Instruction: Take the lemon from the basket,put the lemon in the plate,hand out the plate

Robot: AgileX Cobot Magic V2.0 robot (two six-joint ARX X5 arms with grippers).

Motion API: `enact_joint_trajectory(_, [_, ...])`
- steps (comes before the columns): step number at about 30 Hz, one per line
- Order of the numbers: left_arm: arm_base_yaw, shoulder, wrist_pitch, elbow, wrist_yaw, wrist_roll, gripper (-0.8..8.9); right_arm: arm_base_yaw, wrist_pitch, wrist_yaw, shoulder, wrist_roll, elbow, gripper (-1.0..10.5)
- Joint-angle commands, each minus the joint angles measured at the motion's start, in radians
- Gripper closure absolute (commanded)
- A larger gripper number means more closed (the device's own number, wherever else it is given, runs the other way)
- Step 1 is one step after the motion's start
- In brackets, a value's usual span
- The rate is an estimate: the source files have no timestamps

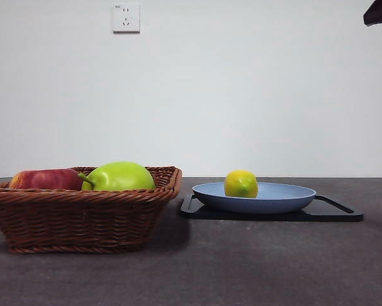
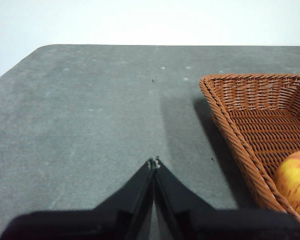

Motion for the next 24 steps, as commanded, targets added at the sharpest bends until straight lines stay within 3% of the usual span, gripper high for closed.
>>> enact_joint_trajectory(1, [0.004, -0.003, 0.005, -0.006, 0.001, -0.006, 8.05, -0.008, -0.034, 0.016, -0.042, -0.106, -0.005, 9.4])
enact_joint_trajectory(3, [0.004, -0.003, 0.005, -0.006, 0.001, -0.006, 8.05, -0.053, -0.058, 0.003, -0.099, -0.130, -0.031, 9.4])
enact_joint_trajectory(5, [0.004, -0.003, 0.005, -0.006, 0.001, -0.006, 8.05, -0.135, -0.046, -0.074, -0.162, -0.129, -0.090, 9.4])
enact_joint_trajectory(9, [0.004, -0.003, 0.006, -0.006, 0.003, -0.006, 8.05, -0.330, -0.034, -0.259, -0.262, -0.084, -0.204, 9.4])
enact_joint_trajectory(13, [0.003, -0.003, 0.005, -0.006, 0.000, -0.006, 8.05, -0.481, -0.033, -0.339, -0.327, -0.049, -0.296, 9.4])
enact_joint_trajectory(24, [0.003, -0.003, 0.005, -0.006, 0.001, -0.006, 8.05, -0.549, -0.034, -0.336, -0.434, -0.031, -0.425, 9.4])
